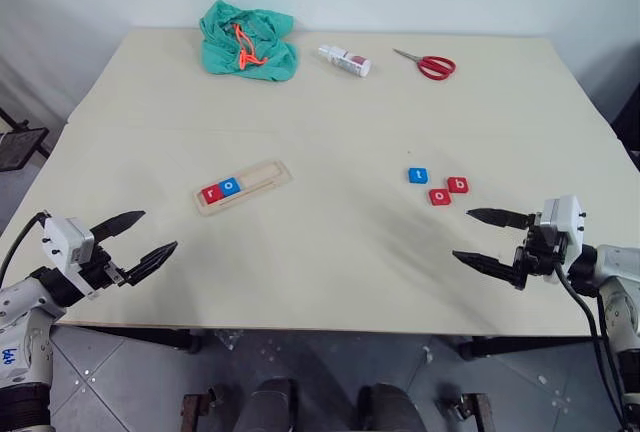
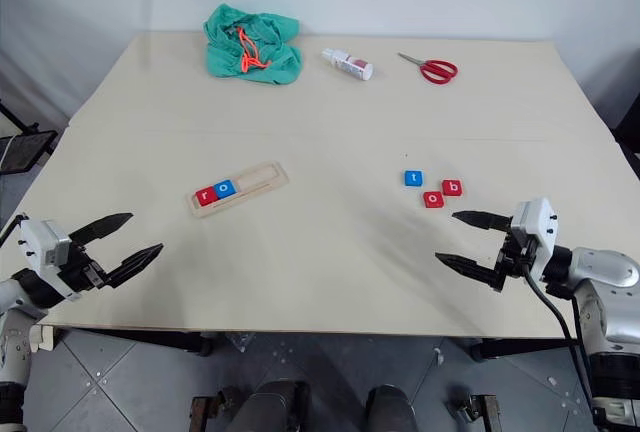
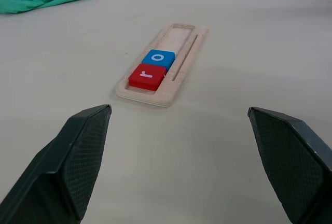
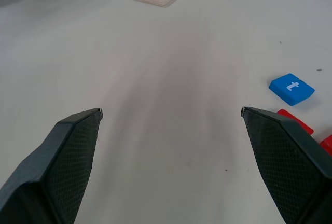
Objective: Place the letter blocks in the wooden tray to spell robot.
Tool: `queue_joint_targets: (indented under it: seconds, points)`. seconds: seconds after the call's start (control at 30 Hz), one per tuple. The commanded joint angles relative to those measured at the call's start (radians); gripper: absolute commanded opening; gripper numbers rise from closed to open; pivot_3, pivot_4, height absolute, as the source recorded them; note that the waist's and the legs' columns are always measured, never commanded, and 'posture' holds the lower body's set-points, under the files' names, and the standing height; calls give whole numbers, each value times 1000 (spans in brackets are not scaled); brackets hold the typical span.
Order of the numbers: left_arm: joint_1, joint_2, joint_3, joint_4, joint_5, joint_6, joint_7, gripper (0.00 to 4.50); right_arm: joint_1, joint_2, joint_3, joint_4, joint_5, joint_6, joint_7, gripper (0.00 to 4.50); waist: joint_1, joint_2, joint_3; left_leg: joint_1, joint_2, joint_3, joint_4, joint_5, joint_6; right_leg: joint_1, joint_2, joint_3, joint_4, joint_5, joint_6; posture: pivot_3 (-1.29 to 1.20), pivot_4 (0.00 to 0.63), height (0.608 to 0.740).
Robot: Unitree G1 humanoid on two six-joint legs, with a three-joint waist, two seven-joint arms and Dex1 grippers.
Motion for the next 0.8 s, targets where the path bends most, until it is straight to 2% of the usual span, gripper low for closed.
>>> queue_joint_targets:
  seconds: [0.03,0.27,0.43,0.6,0.8]
  points:
    - [-6,20,18,-7,-4,-18,-5,4500,5,-16,-24,-5,5,-17,10,4477,0,0,0,0,0,0,0,0,0,0,0,0,0,0,0,0,150,740]
    - [-7,25,25,-24,-7,67,72,4500,1,-12,-35,-10,10,-5,-10,4477,0,0,0,0,0,0,0,0,0,0,0,0,0,0,0,0,150,740]
    - [51,41,55,-92,-15,135,107,4500,10,-10,-43,-28,22,6,-28,4477,0,0,0,0,0,0,0,0,0,0,0,0,0,0,0,0,150,740]
    - [99,65,102,-60,17,71,102,4500,-10,-19,-42,-27,26,18,-37,4477,-1,0,0,0,1,0,0,0,0,0,0,0,0,0,0,0,150,740]
    - [17,80,31,4,49,90,92,4500,-32,-5,-24,-96,35,44,-64,4477,9,0,0,0,0,-1,1,0,0,0,0,0,0,0,0,0,150,740]
